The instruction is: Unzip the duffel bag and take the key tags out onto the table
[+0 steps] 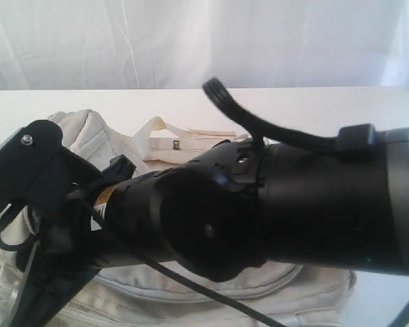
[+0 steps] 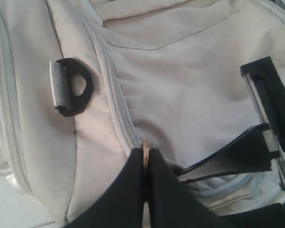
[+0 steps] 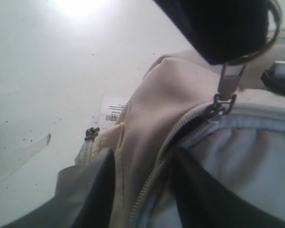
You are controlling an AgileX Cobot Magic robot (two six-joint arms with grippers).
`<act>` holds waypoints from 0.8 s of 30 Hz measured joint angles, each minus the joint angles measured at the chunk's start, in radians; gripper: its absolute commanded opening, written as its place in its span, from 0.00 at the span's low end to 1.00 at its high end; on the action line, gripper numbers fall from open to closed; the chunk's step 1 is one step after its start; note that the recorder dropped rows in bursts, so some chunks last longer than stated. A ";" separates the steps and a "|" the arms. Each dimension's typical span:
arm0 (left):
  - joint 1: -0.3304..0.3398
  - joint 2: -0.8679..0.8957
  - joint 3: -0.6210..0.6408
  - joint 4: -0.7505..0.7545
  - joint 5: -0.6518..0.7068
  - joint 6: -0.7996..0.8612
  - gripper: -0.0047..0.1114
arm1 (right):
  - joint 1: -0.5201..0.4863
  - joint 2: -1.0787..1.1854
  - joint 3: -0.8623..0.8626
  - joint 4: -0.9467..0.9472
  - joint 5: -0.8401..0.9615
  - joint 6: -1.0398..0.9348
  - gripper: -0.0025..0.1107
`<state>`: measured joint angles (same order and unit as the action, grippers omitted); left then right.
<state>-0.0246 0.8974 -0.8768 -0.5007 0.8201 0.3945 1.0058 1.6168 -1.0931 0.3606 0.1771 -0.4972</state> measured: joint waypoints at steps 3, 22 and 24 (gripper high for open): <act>0.000 -0.001 0.000 0.000 0.000 0.002 0.04 | 0.000 -0.042 0.000 -0.023 0.059 0.013 0.36; 0.000 -0.001 0.000 -0.001 -0.002 0.005 0.04 | 0.039 -0.064 0.000 -0.550 0.187 0.576 0.36; 0.000 -0.001 0.000 -0.001 -0.002 0.005 0.04 | 0.039 -0.041 0.000 -0.563 0.161 0.576 0.37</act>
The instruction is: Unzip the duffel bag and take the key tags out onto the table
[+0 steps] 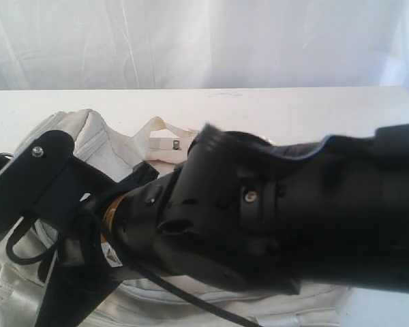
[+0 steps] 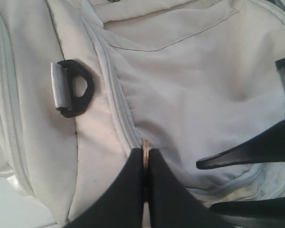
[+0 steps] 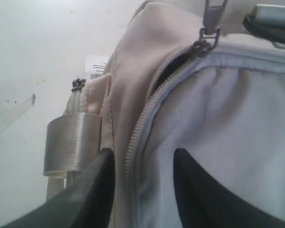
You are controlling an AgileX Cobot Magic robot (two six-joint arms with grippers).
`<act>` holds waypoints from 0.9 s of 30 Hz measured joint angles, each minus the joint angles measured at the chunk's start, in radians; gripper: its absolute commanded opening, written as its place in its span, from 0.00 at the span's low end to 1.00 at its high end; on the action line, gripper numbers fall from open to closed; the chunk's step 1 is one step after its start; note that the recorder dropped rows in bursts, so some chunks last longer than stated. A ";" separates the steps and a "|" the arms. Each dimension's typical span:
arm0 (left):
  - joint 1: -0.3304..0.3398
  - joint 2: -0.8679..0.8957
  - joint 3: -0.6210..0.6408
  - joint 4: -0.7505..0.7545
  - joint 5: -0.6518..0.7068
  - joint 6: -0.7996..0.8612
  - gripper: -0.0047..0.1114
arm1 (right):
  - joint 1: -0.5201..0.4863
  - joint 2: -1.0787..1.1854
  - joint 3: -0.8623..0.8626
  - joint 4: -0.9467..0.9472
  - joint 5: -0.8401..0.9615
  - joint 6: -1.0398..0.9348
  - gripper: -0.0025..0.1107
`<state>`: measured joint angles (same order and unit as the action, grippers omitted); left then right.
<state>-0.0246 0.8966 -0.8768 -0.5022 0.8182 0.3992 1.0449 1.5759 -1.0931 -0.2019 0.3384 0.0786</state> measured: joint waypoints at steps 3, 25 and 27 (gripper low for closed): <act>0.000 0.000 0.000 0.000 0.000 0.000 0.04 | 0.000 0.019 0.000 -0.022 -0.031 0.000 0.37; 0.000 0.182 -0.031 -0.056 -0.055 0.065 0.04 | 0.000 0.086 0.000 -0.039 -0.089 0.043 0.02; 0.000 0.235 -0.060 -0.058 -0.058 0.069 0.04 | 0.000 0.086 0.000 -0.039 -0.087 0.050 0.02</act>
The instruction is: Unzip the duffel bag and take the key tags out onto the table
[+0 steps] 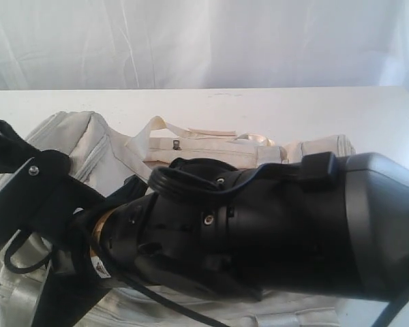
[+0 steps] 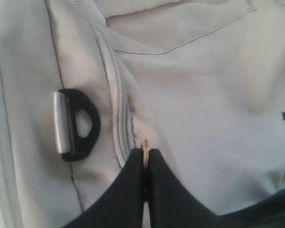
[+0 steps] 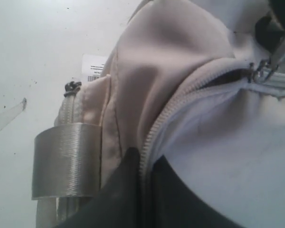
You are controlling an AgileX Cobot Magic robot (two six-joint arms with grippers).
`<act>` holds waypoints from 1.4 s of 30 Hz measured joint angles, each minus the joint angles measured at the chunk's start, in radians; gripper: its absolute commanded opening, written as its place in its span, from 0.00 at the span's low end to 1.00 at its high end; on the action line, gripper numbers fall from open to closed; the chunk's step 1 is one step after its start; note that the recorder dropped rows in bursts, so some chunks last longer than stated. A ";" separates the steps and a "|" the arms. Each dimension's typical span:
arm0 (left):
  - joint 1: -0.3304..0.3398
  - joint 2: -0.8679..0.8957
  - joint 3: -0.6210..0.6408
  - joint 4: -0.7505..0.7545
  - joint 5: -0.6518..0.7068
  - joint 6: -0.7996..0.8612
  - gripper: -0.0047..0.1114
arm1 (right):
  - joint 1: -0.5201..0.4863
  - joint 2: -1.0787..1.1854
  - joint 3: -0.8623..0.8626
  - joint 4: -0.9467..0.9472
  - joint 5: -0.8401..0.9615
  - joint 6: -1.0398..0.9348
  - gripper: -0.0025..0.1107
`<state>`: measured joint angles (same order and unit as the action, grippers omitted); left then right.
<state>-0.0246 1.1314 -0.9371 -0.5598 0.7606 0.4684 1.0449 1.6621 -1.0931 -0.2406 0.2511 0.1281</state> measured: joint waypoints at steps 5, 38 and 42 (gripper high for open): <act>0.000 0.099 -0.079 -0.002 0.009 0.015 0.04 | 0.013 -0.002 0.000 -0.001 0.000 0.003 0.02; -0.002 0.385 -0.284 -0.021 -0.279 0.044 0.13 | 0.023 -0.005 0.000 -0.005 0.004 0.031 0.02; -0.002 0.389 -0.288 -0.022 -0.303 0.094 0.39 | 0.029 -0.005 0.000 -0.005 0.014 0.045 0.02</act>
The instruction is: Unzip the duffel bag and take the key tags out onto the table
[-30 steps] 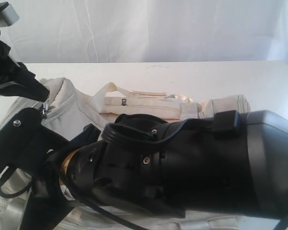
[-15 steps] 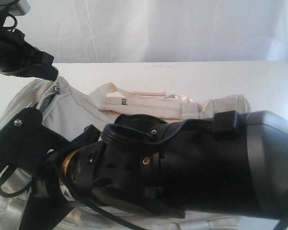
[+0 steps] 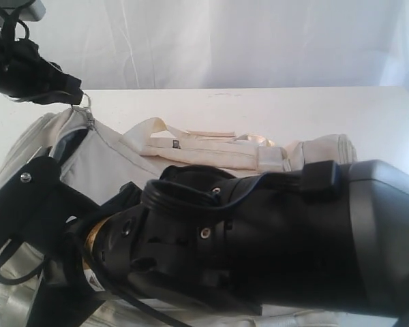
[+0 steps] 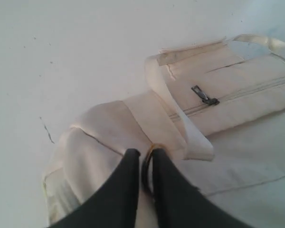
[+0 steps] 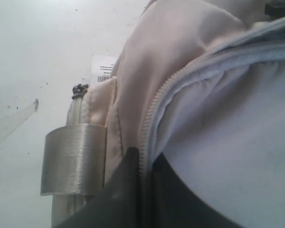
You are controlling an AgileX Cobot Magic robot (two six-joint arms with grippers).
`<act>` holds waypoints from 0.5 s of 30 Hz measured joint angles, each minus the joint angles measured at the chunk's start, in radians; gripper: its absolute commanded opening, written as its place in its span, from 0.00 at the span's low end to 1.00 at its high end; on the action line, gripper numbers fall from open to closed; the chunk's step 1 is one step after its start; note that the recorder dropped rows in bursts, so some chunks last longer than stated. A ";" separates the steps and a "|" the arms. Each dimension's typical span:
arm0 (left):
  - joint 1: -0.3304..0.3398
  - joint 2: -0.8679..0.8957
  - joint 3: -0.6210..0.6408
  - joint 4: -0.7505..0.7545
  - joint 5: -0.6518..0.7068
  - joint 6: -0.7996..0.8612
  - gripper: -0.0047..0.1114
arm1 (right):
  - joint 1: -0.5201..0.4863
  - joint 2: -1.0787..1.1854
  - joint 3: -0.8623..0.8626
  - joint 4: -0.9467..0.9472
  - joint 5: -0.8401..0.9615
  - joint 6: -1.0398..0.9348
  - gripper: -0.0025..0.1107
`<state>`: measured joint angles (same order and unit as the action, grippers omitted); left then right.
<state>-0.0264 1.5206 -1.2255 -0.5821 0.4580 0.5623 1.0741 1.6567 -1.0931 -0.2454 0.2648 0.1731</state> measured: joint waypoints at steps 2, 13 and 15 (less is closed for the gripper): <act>0.000 0.000 -0.004 0.000 -0.012 0.006 0.51 | 0.003 0.000 0.000 0.003 0.007 0.000 0.02; 0.000 -0.119 -0.004 0.000 0.152 0.010 0.50 | 0.004 -0.002 0.000 0.004 0.021 0.002 0.06; 0.000 -0.179 -0.004 0.000 0.213 -0.007 0.40 | 0.006 -0.012 -0.004 0.004 0.047 0.002 0.13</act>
<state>-0.0264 1.3415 -1.2294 -0.5821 0.6707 0.5550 1.0797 1.6447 -1.0966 -0.2418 0.3116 0.1751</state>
